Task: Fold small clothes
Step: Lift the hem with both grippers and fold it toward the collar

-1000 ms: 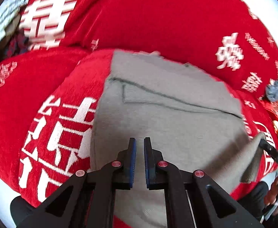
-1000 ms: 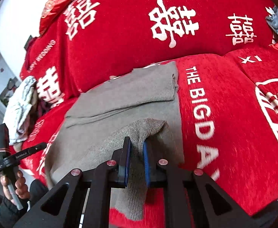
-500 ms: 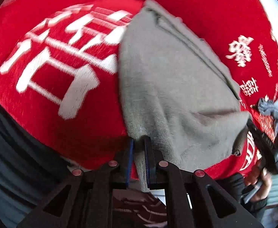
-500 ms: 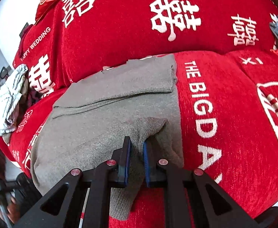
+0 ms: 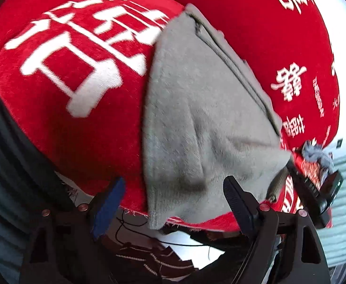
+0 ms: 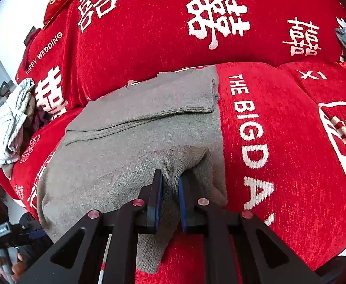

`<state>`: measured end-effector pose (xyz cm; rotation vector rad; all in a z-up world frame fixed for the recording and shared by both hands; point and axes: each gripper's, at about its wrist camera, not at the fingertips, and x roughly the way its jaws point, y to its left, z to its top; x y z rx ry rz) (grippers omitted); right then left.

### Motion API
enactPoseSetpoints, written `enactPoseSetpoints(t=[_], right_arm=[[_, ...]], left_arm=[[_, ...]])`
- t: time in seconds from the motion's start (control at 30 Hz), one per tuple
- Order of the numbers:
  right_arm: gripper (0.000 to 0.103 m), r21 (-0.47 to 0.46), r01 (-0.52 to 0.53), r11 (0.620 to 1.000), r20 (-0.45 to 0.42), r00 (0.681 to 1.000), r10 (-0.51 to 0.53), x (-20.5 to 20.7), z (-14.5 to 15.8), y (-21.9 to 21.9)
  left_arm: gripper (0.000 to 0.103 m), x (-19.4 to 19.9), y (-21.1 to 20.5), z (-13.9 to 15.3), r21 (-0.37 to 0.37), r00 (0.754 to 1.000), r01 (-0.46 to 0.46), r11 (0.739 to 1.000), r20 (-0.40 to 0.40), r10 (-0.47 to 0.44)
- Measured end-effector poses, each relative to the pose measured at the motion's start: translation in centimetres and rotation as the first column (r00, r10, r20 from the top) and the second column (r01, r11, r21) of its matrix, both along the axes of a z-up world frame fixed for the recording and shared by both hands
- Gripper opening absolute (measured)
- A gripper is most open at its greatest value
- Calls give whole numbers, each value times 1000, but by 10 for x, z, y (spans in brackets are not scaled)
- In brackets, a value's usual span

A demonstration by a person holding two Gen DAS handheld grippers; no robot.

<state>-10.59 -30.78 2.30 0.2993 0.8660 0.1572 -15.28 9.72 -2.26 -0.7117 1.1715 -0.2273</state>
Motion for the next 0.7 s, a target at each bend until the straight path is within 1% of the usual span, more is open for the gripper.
enactPoseSetpoints(t=[0.1,0.13,0.17,0.2,0.23,0.27,0.33,0.4,0.43,0.47,0.53,0.57,0.63,0.7], right_arm=[[14,-3,1,1000,0,1000,-1,1,0,0],[14,-7,1,1000,-3,1000,-1,1,-1,1],[14,-8,1,1000,-4,1000,-1,1,-1,1],[14,-7,2,1000,-4,1000,-2,0,-1,1],[14,-6,1,1000,-3,1000,-1,0,-1,0],[14,-5,0,1000,-4,1000,0,0,-1,1],[14,-1,-5,1000,-5,1000,5,-3,0,-1],[14,7,-11,1000,-2,1000,11,-6,4,-2],[14,12,-19,1000,7,1000,19,-10,8,-2],[14,15,-26,1000,19,999,26,-13,12,-2],[14,30,-22,999,43,999,21,-15,20,-3],[14,38,-18,999,49,999,16,-15,22,-3],[14,53,-1,999,52,999,-2,-7,25,-3],[14,58,7,998,45,999,-10,4,23,-1]], left_arm=[[85,5,-12,-1,-1,1000,24,1000,8,-24],[82,7,-16,-1,5,999,46,999,20,-46],[65,13,-27,0,28,997,69,997,34,-70],[54,14,-30,4,55,996,80,995,43,-83],[22,10,-30,6,71,993,99,993,63,-104],[11,10,-31,9,64,987,135,989,82,-140],[11,7,-29,17,82,984,127,988,115,-136],[11,3,-23,38,95,975,105,990,185,-121],[11,2,-19,50,93,968,90,992,227,-109],[11,2,-13,67,97,954,64,993,287,-90],[11,8,-8,91,124,933,32,992,351,-74],[11,18,-6,101,148,926,27,989,369,-81],[11,45,-12,114,191,920,22,981,381,-95],[11,71,-11,116,197,924,21,980,372,-94]])
